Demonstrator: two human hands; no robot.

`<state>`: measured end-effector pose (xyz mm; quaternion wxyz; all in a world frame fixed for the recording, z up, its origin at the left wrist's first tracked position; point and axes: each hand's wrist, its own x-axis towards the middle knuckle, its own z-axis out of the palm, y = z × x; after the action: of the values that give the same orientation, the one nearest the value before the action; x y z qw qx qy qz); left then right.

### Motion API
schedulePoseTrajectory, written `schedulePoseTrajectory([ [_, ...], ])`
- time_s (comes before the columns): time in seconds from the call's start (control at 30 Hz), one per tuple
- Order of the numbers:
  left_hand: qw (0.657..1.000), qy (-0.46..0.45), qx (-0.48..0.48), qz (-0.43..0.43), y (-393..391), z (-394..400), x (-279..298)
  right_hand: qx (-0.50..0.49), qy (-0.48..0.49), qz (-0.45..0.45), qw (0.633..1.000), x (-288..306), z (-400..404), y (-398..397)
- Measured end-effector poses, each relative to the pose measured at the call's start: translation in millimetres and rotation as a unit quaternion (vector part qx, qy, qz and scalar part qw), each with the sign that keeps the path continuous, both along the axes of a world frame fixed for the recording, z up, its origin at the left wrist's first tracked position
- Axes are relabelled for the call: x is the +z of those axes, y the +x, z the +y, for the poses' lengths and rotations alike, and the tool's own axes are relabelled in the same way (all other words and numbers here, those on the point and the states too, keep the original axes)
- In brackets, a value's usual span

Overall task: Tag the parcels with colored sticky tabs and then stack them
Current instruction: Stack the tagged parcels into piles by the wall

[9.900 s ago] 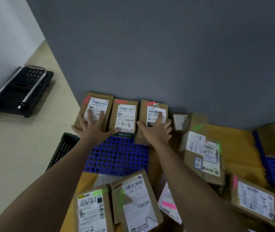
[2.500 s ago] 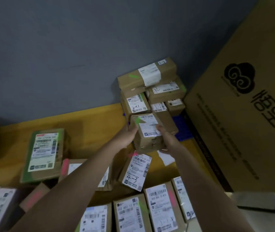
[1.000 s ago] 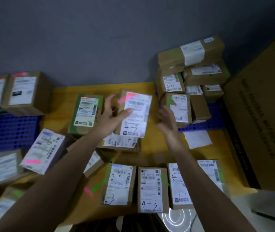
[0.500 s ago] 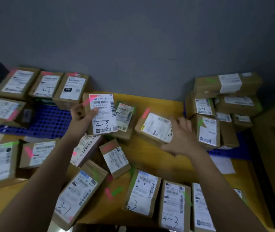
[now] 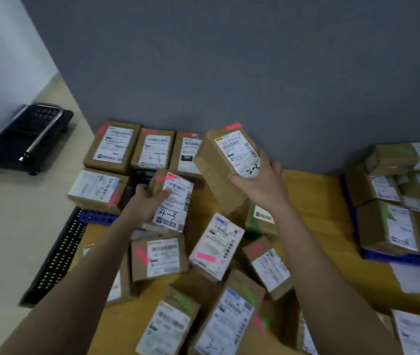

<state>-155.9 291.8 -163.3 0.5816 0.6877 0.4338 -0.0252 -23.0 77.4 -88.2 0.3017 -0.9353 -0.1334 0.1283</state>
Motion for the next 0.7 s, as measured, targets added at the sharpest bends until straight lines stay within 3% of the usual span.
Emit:
schedulePoseTrajectory([
  [0.17,0.994,0.066,-0.054,0.075,-6,44,-16,0.002,-0.044,-0.049,0.998,-9,69,2],
  [0.23,0.982,0.137,-0.088,0.091,-2,49,-20,0.031,-0.054,-0.065,0.996,-9,89,7],
  [0.47,0.869,0.426,-0.218,0.123,5,45,-34,0.118,-0.085,-0.1,0.984,-8,144,38],
  [0.57,0.824,0.47,-0.262,0.176,8,52,-40,0.152,-0.105,-0.107,0.977,-8,164,48],
  [0.7,0.872,0.39,-0.238,0.178,8,67,-45,0.18,-0.114,-0.117,0.97,-8,181,55],
])
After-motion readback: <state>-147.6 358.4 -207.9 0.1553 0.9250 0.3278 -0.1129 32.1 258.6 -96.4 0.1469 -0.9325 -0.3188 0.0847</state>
